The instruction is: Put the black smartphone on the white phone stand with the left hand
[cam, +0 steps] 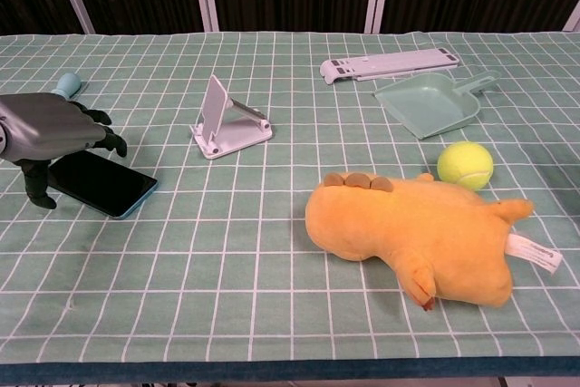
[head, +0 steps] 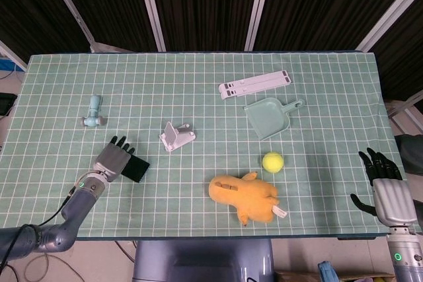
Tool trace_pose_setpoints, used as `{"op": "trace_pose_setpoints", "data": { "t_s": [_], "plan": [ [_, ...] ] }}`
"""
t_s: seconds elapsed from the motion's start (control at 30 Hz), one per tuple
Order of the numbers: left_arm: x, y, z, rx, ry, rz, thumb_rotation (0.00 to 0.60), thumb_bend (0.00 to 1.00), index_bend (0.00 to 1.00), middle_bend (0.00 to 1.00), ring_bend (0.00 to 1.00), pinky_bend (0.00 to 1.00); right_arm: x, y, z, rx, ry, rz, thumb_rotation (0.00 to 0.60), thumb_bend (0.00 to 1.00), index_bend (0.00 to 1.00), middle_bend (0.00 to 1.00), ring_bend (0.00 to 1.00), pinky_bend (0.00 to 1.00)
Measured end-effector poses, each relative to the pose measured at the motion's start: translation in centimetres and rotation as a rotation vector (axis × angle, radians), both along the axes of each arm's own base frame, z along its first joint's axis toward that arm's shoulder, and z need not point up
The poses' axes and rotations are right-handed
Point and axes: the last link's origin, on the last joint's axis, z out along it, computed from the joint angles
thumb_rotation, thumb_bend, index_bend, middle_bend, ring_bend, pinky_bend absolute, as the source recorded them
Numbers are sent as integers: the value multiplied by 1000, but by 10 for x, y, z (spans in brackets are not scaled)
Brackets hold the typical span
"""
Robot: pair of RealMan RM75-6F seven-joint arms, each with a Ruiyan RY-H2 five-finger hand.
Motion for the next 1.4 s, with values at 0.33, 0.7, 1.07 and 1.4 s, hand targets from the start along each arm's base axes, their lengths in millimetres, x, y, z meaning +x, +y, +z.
{"op": "trace_pose_setpoints", "data": {
  "t_s": [0.33, 0.7, 1.07, 1.4],
  "plan": [
    [1, 0, -7, -14, 12, 0, 600, 124, 224, 221, 26, 125, 0, 0, 0, -1, -2, 0, 600, 300, 6, 0, 0, 126],
    [-3, 0, -8, -2, 12, 7, 600, 187, 323, 328, 40, 140, -1, 0, 0, -2, -1, 0, 600, 299, 5, 0, 0, 126],
    [-7, -2, -11, 2, 8, 3, 600, 187, 313, 312, 45, 145, -1, 0, 0, -1, -3, 0, 600, 299, 6, 0, 0, 126],
    [-11, -4, -12, 8, 16, -12, 600, 325, 447, 472, 108, 178, -1, 0, 0, -1, -5, 0, 600, 299, 6, 0, 0, 126]
  ]
}}
